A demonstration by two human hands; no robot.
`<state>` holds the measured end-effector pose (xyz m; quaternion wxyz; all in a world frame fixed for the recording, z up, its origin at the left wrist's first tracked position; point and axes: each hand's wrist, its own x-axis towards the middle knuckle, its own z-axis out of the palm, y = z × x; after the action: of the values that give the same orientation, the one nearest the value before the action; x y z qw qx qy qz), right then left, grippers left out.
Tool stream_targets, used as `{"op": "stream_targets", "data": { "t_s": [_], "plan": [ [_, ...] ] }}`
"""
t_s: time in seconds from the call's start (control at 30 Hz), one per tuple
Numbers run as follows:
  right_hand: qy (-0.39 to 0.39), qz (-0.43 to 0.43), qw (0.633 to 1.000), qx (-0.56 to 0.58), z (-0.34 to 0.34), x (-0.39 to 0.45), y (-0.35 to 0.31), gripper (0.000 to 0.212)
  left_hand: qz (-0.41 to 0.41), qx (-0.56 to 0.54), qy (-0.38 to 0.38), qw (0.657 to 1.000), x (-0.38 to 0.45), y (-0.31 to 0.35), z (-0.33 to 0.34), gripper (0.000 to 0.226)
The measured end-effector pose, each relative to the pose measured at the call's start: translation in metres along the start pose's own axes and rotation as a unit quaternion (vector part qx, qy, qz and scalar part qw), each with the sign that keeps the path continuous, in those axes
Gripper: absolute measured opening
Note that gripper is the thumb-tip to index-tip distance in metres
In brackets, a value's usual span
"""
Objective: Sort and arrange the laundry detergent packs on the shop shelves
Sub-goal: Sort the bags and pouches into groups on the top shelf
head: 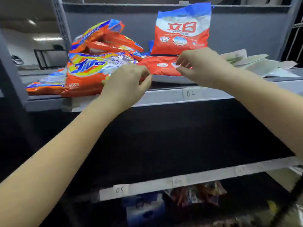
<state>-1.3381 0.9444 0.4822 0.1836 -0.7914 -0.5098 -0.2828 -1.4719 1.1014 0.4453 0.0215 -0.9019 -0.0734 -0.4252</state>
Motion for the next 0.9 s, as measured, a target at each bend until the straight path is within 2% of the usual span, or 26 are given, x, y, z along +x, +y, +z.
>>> {"op": "stream_targets", "data": {
  "t_s": [0.17,0.33,0.53,0.67,0.9],
  "plan": [
    [-0.008,0.004,0.999,0.053,0.007,-0.101,0.034,0.024,-0.009,-0.026,-0.053,0.998,-0.077,0.065,0.047,0.026],
    [-0.108,0.05,0.99,0.073,0.045,-0.2,0.06,0.028,-0.054,-0.051,-0.165,0.983,-0.146,0.116,0.105,0.029],
    [-0.23,0.112,0.962,0.096,0.127,-0.303,0.091,0.026,-0.077,-0.059,-0.298,0.95,-0.219,0.152,0.184,0.027],
    [-0.315,0.166,0.929,0.107,0.195,-0.357,0.112,0.026,-0.085,-0.054,-0.37,0.923,-0.259,0.158,0.241,0.029],
    [-0.439,0.272,0.847,0.128,0.326,-0.41,0.144,0.023,-0.086,-0.057,-0.491,0.865,-0.311,0.147,0.366,0.032]
  ]
}}
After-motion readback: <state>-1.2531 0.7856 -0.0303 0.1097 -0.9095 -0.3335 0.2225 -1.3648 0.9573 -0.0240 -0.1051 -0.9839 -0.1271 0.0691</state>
